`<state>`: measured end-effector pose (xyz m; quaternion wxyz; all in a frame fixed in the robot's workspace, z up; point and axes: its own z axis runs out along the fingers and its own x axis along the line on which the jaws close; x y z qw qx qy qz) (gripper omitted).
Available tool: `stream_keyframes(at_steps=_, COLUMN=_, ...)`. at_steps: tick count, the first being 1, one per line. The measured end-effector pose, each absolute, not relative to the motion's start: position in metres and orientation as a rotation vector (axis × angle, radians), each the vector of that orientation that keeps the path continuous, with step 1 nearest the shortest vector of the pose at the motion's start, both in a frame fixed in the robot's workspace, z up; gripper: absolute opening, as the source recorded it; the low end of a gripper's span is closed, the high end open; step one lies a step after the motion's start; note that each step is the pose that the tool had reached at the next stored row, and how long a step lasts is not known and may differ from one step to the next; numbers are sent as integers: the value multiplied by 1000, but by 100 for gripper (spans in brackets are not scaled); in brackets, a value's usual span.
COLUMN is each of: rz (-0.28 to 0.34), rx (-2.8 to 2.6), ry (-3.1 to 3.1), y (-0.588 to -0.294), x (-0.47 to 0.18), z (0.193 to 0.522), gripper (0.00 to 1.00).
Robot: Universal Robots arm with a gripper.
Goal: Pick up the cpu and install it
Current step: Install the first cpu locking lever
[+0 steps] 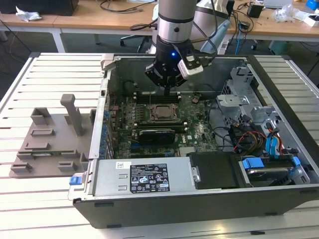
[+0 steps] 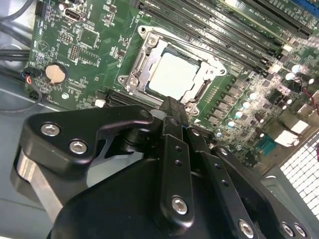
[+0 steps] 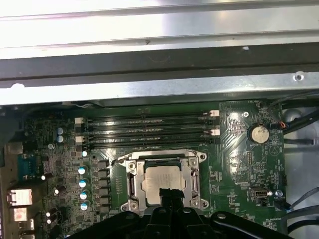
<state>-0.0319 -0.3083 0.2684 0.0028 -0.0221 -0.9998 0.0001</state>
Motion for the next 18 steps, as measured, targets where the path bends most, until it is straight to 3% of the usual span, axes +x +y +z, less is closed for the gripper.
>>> stream_keyframes(at_steps=18, rz=-2, rx=172, ry=-3131, y=-308, x=-32, z=268, gripper=11)
